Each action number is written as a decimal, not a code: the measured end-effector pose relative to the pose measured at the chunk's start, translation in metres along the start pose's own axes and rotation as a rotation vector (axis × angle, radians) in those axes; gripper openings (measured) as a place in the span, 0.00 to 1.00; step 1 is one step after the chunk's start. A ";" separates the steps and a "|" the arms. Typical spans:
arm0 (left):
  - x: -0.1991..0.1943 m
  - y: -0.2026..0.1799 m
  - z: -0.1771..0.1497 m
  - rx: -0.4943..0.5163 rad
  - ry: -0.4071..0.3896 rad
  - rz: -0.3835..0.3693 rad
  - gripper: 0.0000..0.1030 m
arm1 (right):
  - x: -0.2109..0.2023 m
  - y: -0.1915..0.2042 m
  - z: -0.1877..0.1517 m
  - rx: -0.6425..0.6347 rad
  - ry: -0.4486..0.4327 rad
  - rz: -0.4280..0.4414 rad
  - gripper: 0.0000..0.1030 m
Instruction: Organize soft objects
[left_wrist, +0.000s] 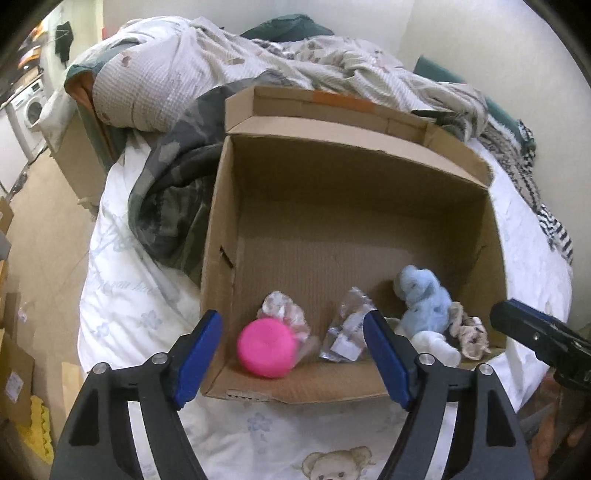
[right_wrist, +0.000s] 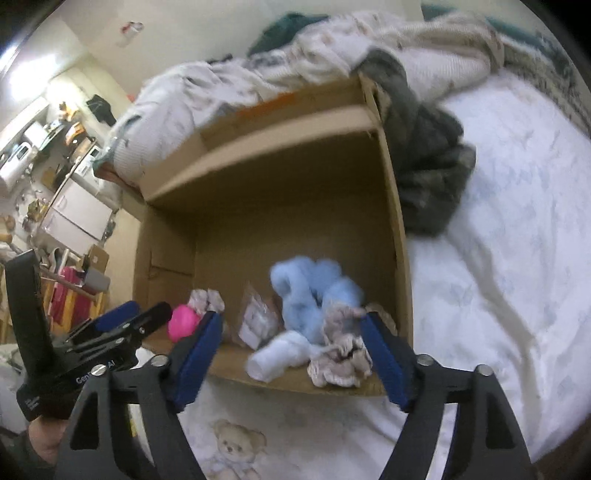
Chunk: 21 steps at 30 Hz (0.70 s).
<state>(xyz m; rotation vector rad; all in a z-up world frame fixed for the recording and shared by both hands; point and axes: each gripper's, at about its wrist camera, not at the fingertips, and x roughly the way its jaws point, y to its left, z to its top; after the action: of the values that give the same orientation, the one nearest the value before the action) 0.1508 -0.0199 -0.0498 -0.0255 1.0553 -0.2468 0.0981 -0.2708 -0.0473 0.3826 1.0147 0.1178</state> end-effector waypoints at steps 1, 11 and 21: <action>-0.002 -0.001 0.000 0.007 -0.004 0.002 0.74 | -0.002 0.002 0.001 -0.005 -0.013 -0.006 0.90; -0.047 0.009 -0.005 -0.003 -0.153 0.130 0.74 | -0.014 0.007 0.000 0.016 -0.095 0.003 1.00; -0.093 0.005 -0.023 0.023 -0.253 0.151 0.74 | -0.042 0.026 -0.018 -0.056 -0.170 -0.001 1.00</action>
<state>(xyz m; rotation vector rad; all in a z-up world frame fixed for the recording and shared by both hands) 0.0887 0.0068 0.0177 0.0430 0.7978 -0.1153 0.0625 -0.2529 -0.0127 0.3345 0.8421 0.1105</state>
